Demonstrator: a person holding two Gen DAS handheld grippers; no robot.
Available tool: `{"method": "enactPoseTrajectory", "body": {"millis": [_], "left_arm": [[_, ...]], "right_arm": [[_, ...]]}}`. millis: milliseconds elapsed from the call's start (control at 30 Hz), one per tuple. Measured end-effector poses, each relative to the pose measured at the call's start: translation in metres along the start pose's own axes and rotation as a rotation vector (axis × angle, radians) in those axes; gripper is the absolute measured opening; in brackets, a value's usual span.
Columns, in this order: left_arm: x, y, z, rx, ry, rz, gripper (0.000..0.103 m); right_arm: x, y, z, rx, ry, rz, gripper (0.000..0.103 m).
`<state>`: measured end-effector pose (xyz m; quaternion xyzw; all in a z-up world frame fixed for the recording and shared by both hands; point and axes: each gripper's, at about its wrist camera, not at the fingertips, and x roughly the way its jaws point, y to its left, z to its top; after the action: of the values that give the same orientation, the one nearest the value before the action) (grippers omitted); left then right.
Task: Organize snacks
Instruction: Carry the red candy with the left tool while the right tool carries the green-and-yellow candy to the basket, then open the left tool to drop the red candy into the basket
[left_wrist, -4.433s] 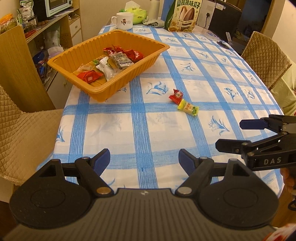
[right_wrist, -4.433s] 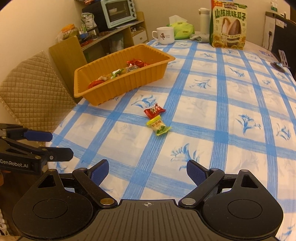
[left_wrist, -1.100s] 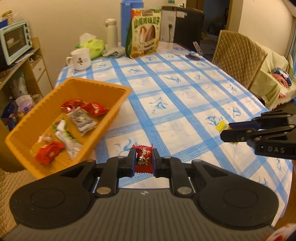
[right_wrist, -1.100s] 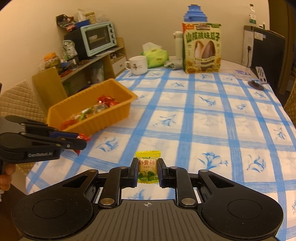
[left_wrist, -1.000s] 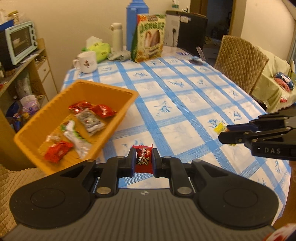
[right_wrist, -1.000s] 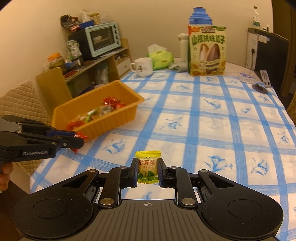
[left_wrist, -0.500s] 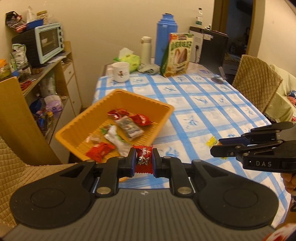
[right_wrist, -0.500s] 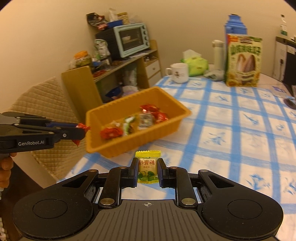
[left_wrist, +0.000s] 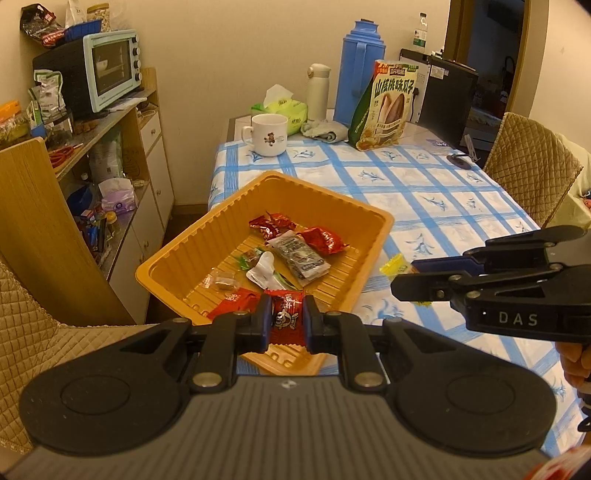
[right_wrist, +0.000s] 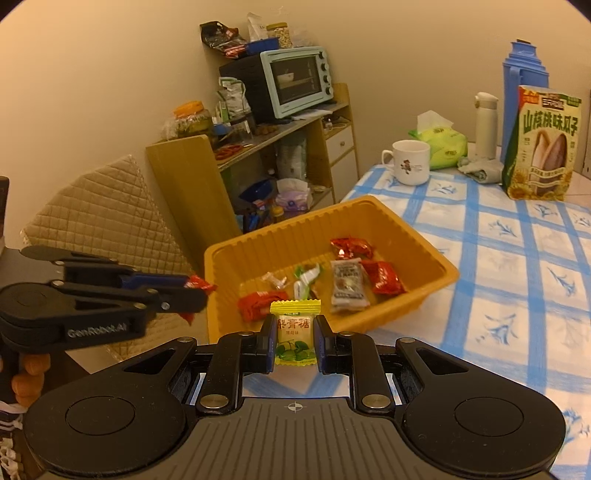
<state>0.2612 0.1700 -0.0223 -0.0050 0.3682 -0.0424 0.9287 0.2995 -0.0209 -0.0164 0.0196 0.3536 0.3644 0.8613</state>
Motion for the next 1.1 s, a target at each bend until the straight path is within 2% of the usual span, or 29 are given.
{"method": "enactPoseTrajectory", "body": {"millis": [733,867,1000,1100], "left_arm": [[0.071,0.02,0.011,0.017,0.109,-0.072,0.016],[0.073,0.024,0.011,0.007,0.119,-0.083,0.022],[0.068,0.033,0.013,-0.001,0.114,-0.081,0.033],[0.063,0.043,0.017,-0.015,0.109,-0.069,0.035]], "right_arm": [[0.028,-0.017,0.017,0.066,0.025,-0.083,0.021],[0.03,-0.017,0.019,0.072,0.023,-0.091,0.021],[0.031,-0.018,0.024,0.071,0.014,-0.095,0.021],[0.035,-0.02,0.029,0.069,0.006,-0.095,0.021]]}}
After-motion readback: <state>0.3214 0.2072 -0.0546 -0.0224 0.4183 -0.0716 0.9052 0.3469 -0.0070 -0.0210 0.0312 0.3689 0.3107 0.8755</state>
